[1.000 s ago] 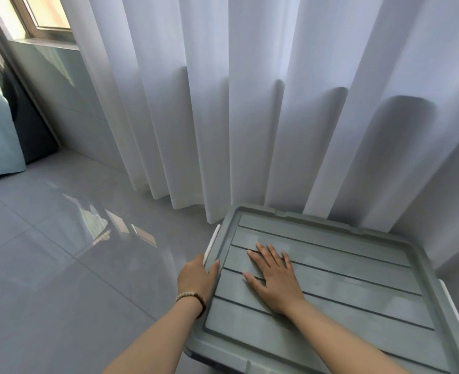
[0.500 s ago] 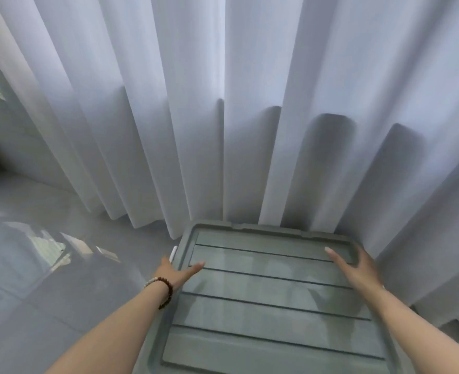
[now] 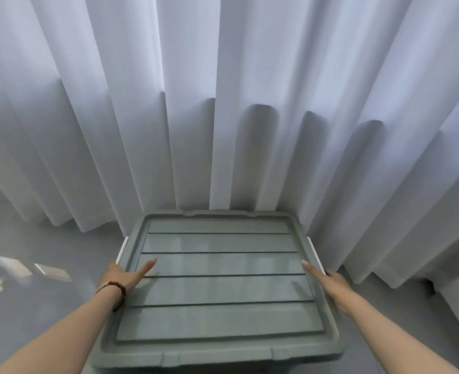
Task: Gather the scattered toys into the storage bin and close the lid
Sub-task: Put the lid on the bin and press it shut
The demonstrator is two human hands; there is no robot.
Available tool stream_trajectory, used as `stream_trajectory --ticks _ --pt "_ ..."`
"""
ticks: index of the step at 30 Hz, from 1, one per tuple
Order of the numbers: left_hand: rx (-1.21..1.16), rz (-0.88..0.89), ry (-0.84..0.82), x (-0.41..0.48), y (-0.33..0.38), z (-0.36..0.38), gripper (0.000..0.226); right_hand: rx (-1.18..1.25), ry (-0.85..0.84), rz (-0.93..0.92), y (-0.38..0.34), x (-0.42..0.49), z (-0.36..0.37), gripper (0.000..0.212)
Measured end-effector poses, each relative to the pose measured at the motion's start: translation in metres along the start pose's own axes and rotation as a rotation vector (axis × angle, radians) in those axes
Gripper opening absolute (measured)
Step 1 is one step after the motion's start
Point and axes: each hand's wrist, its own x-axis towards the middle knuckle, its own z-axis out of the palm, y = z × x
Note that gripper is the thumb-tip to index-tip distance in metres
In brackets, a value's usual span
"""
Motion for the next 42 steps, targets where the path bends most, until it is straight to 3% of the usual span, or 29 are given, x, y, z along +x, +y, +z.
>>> stream_trajectory --ticks 5,10,13,17,23,27,32,42 --pt "0.066 -0.104 -0.031 0.0 0.003 -0.007 0.108 0.1 0.085 0.037 -0.001 0.03 0.007 0.078" --pt "0.072 -0.016 0.007 -0.005 0.012 -0.004 0.115 0.224 0.18 0.126 0.018 0.037 -0.003 0.096" --pt "0.071 0.058 0.039 -0.019 0.032 0.003 0.1 0.212 0.264 0.197 0.035 0.024 -0.026 0.095" --pt "0.021 0.139 0.012 -0.045 0.057 0.029 0.076 0.208 0.309 0.184 0.046 -0.001 -0.089 0.091" --pt "-0.037 0.217 -0.12 -0.114 0.131 0.106 0.085 0.177 0.497 0.184 0.064 -0.033 -0.219 0.115" --pt "-0.055 0.202 -0.176 -0.152 0.165 0.177 0.087 0.101 0.526 0.182 0.092 -0.028 -0.3 0.128" --pt "-0.062 0.181 -0.204 -0.178 0.192 0.26 0.091 0.061 0.56 0.206 0.124 -0.014 -0.363 0.111" --pt "-0.108 0.093 -0.164 -0.179 0.212 0.351 0.092 0.134 0.357 0.158 0.175 0.048 -0.395 0.06"
